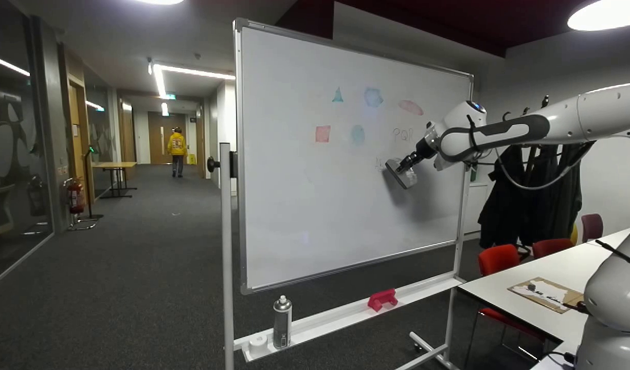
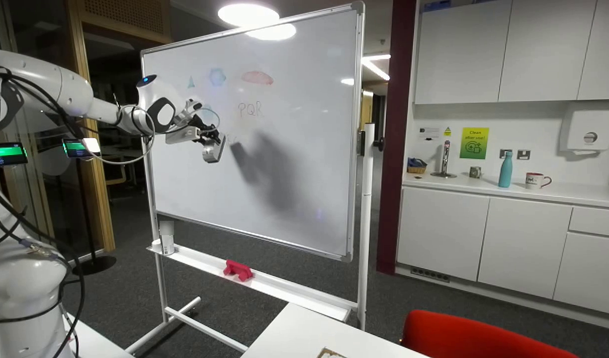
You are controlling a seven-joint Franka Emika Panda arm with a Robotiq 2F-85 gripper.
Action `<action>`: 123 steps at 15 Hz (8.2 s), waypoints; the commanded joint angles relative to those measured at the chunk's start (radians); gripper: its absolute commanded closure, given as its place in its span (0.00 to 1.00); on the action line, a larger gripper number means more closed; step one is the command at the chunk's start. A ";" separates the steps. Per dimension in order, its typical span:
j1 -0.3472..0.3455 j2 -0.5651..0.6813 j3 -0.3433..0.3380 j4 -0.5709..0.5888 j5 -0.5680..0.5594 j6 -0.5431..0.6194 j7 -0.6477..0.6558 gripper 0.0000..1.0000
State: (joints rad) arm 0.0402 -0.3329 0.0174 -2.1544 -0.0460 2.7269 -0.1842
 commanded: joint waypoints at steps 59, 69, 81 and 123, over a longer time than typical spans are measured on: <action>0.040 0.178 -0.045 -0.058 -0.115 0.711 -0.126 0.67; 0.020 0.164 -0.028 -0.075 -0.155 0.665 -0.101 0.42; 0.012 0.226 -0.018 -0.013 -0.185 0.659 -0.116 0.67; 0.012 0.297 -0.111 0.143 -0.067 0.583 0.023 0.67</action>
State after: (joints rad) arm 0.0581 -0.1028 -0.0355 -2.1148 -0.1548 3.2818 -0.1758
